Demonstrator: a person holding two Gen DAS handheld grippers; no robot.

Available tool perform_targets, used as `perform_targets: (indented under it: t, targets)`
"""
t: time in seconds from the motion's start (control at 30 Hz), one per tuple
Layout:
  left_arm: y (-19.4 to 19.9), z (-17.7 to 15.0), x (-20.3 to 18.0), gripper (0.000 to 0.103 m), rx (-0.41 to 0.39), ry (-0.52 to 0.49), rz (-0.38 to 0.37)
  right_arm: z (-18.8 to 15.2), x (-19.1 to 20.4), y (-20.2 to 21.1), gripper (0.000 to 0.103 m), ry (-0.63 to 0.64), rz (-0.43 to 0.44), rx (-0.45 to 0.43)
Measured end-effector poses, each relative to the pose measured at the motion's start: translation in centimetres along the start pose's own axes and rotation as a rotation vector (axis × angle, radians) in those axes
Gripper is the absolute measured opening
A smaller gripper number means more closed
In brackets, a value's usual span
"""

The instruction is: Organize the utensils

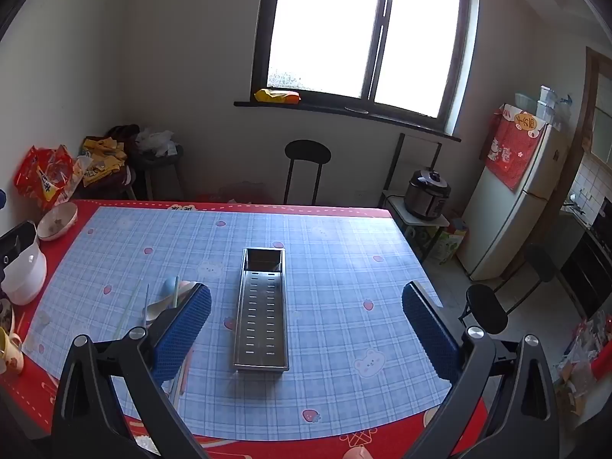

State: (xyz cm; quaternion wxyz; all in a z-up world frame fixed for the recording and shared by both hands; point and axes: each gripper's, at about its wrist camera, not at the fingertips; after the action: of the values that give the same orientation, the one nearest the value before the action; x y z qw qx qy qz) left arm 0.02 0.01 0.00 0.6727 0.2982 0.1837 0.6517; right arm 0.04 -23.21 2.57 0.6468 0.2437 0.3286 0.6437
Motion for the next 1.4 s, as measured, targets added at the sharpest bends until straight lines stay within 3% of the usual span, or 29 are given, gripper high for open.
perform_targets:
  t: [1.4]
  targets:
    - [-0.01, 0.00, -0.03, 0.098, 0.000, -0.004, 0.001, 0.00, -0.31, -0.06, 0.098, -0.002, -0.001, -0.003]
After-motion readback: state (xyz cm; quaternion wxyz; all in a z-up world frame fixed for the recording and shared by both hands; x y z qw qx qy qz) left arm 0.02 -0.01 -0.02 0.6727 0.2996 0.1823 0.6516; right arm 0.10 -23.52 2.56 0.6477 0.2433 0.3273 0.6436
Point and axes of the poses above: each gripper's, at about its wrist camera, not at the fingertips, and y roughly against the way its jaws point, x to its left, z to its top, and after that the axes turned 10 degrees about x, right-handed
